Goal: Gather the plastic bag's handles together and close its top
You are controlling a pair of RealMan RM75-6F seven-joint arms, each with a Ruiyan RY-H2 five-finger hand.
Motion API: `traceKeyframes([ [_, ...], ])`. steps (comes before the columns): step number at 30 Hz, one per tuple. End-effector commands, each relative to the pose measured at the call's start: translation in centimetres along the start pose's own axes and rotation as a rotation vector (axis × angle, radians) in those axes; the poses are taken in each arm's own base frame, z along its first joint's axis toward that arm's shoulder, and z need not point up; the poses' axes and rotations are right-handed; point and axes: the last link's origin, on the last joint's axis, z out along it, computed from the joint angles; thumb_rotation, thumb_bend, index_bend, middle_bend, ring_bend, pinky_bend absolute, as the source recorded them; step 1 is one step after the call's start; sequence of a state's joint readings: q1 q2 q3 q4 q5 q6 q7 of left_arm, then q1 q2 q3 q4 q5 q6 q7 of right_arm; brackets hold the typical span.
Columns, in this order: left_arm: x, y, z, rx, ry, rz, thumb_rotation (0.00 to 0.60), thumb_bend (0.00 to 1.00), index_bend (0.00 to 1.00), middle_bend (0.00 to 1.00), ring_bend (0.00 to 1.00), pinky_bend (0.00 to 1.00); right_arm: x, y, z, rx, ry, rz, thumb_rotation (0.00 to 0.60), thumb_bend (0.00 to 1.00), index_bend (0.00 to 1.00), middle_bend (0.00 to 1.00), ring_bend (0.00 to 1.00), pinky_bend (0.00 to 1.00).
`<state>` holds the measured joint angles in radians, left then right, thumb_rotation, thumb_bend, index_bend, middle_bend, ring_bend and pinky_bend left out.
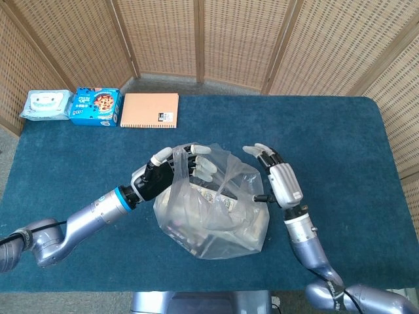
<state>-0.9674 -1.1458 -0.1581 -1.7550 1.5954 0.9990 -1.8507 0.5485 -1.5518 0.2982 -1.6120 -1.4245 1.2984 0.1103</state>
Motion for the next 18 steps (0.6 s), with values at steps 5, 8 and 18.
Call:
traceKeyframes([
  [5, 0.0, 0.0, 0.1, 0.001, -0.003, 0.001, 0.000, 0.32, 0.18, 0.32, 0.27, 0.25, -0.5, -1.0, 1.5, -0.010, 0.012, 0.058, 0.545, 0.08, 0.16, 0.21, 0.14, 0.13],
  [8, 0.1, 0.0, 0.1, 0.001, -0.003, -0.001, 0.000, 0.32, 0.18, 0.32, 0.27, 0.25, -0.6, -1.4, 1.9, -0.018, 0.025, 0.093, 0.547, 0.08, 0.16, 0.21, 0.14, 0.13],
  [18, 0.2, -0.2, 0.2, 0.004, -0.006, -0.008, 0.000, 0.32, 0.18, 0.32, 0.27, 0.25, -0.6, -3.4, 3.0, -0.028, 0.076, 0.223, 0.544, 0.07, 0.20, 0.23, 0.14, 0.12],
])
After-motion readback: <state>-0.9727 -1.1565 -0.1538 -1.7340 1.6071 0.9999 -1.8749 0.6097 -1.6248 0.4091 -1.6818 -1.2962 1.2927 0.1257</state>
